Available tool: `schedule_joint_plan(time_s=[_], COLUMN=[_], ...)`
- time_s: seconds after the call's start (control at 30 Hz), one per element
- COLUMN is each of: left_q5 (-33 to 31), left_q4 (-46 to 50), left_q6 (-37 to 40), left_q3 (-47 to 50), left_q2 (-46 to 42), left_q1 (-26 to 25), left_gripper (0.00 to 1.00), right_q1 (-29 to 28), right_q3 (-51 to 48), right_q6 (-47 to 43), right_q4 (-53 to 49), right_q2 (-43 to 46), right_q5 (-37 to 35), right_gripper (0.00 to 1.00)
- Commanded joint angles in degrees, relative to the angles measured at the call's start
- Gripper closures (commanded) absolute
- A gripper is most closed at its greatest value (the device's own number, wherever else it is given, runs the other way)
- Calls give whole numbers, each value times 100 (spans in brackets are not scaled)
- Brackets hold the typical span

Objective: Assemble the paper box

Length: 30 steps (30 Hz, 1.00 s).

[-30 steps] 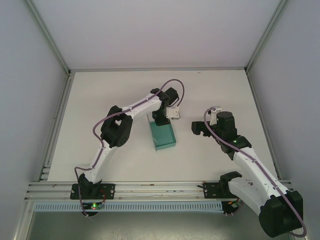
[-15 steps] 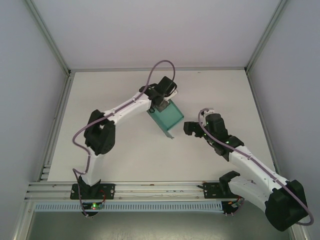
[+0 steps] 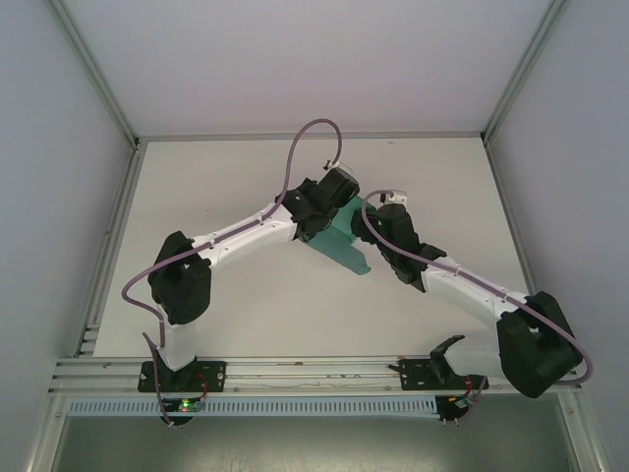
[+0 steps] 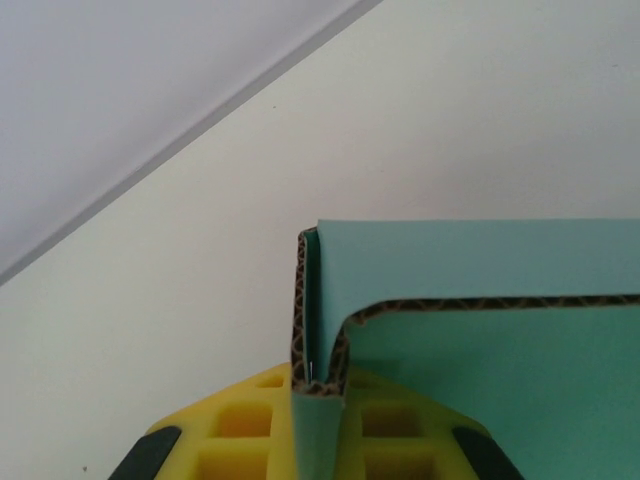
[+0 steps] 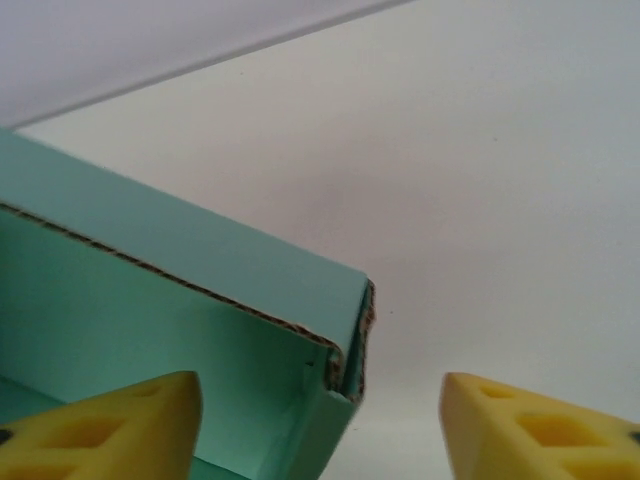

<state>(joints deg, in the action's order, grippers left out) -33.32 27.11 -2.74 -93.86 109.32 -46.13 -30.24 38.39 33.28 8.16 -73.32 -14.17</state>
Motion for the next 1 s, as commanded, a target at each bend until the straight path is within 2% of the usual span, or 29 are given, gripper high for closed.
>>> schedule_joint_plan(time_s=[0.0,0.03,0.17,0.27,0.3,0.37,0.43,0.5,0.6,0.7,0.83,0.97], left_q5=[-285,-249,-151,-151,-142,-68,-16,-39,197,809,1309,1280], left_q4=[-360,-377,-464,-594,-643,-697,-703,-592,-431,-502,-663,-645], left_q6=[-452,-487,-606,-670,-667,-672,-649,-669,-757,-807,-869,-938], left_q3=[94,104,178,311,360,436,498,480,495,658,936,1080], left_q2=[-288,-305,-379,-476,-504,-548,-587,-602,-699,-902,-1200,-1239], left_q1=[-40,-39,-41,-44,-47,-48,-36,-7,60,122,165,200], left_gripper=[100,100,100,100,97,92,84,70,63,57,51,52], right_q1=[-132,-161,-176,-184,-189,-210,-253,-275,-350,-378,-389,-417], right_q3=[100,104,242,348,360,358,339,340,344,327,256,248], right_q6=[305,322,320,328,332,308,244,170,-29,-85,-15,21], right_q4=[178,229,289,304,314,369,370,295,135,31,39,88], right_q2=[-129,-188,-473,-571,-578,-556,-478,-389,-258,-157,-89,-68], right_q5=[-275,-349,-405,-428,-467,-587,-730,-827,-1104,-1234,-1324,-1373], right_gripper=[45,51,66,85,93,100,100,100,100,100,100,100])
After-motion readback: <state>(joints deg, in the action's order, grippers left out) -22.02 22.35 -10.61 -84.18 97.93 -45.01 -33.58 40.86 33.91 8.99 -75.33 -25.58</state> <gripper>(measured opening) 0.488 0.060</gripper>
